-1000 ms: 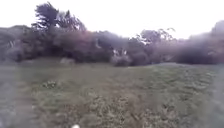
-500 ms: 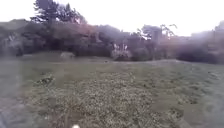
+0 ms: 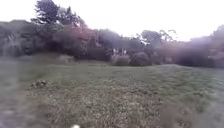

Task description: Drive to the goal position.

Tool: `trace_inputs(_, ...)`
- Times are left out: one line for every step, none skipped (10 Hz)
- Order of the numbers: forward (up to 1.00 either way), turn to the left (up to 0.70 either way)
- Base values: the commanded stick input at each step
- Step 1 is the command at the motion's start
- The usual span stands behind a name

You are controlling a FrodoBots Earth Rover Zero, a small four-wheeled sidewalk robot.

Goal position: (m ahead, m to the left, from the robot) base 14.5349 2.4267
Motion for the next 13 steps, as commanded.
trace_inputs(0.45, 0.00)
trace_inputs(0.45, 0.00)
trace_inputs(0.45, 0.00)
trace_inputs(0.45, 0.00)
trace_inputs(0.45, 0.00)
trace_inputs(0.45, 0.00)
trace_inputs(0.45, 0.00)
trace_inputs(0.45, 0.00)
trace_inputs(0.45, 0.00)
trace_inputs(0.45, 0.00)
trace_inputs(0.45, 0.00)
trace_inputs(0.45, 0.00)
trace_inputs(0.45, 0.00)
